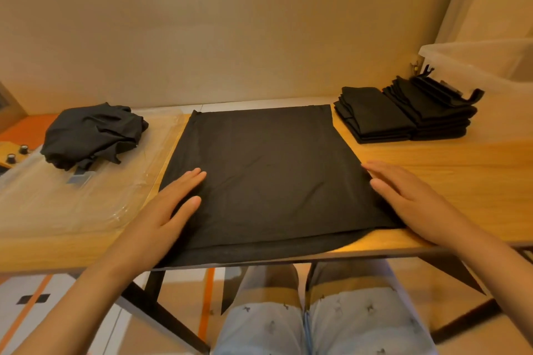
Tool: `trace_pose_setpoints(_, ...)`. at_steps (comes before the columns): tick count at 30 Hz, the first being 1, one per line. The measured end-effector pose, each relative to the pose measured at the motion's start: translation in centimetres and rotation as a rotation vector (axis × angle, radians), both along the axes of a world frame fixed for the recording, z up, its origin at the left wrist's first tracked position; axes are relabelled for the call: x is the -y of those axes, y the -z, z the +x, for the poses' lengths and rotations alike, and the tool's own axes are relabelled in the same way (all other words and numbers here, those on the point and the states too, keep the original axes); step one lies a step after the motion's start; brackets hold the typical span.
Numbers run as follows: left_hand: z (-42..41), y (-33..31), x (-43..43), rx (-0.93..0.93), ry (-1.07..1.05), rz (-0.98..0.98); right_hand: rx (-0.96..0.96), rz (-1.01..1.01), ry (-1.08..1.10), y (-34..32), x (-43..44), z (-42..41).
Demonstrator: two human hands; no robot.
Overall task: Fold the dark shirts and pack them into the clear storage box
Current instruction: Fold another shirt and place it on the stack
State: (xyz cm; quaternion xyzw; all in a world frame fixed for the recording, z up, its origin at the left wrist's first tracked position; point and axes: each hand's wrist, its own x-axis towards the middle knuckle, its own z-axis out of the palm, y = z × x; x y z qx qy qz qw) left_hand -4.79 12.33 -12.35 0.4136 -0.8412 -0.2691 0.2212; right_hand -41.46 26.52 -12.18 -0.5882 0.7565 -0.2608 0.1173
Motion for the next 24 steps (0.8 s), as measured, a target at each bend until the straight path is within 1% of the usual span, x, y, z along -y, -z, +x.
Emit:
trace_pose_setpoints(3,1.9,0.2,-2.0,-0.083,-0.047,-0.046,0.013,-0.127,0.157,0.1,-2.5,-0.8)
trace_pose_setpoints(6,3.5,1.6,-4.3,-0.14,-0.089,-0.093,0.032,-0.127,0.279,0.0,-4.0,-0.1)
trace_pose_setpoints(9,3.8,2.5,-5.5,-0.041,-0.066,-0.151,0.025,-0.077,0.329,0.3,-4.4,1.7)
trace_pose_setpoints(11,3.7,2.7,-5.6,0.017,-0.037,-0.19,0.003,-0.067,0.32,0.3,-4.1,2.9)
trace_pose_setpoints(13,3.8,2.6,-5.7,-0.012,-0.047,-0.193,0.03,-0.082,0.297,0.4,-4.0,3.5)
trace_pose_setpoints(14,4.0,2.6,-5.8,-0.036,-0.057,-0.189,0.098,-0.11,0.302,0.2,-4.1,3.6)
trace_pose_setpoints(15,4.1,2.6,-5.8,-0.059,-0.058,-0.182,0.221,-0.156,0.32,-0.3,-4.3,3.7)
trace_pose_setpoints(18,4.5,2.4,-5.8,-0.102,-0.038,-0.144,0.732,-0.308,0.373,-2.0,-4.7,4.1)
trace_pose_setpoints(19,4.5,2.4,-5.8,-0.109,-0.038,-0.13,0.815,-0.338,0.383,-2.3,-4.8,4.1)
trace_pose_setpoints(21,4.6,2.3,-5.8,-0.122,-0.04,-0.114,0.847,-0.369,0.406,-2.3,-5.0,4.0)
trace_pose_setpoints(24,4.6,2.6,-5.9,-0.153,-0.049,-0.112,0.804,-0.454,0.467,-1.9,-5.6,3.7)
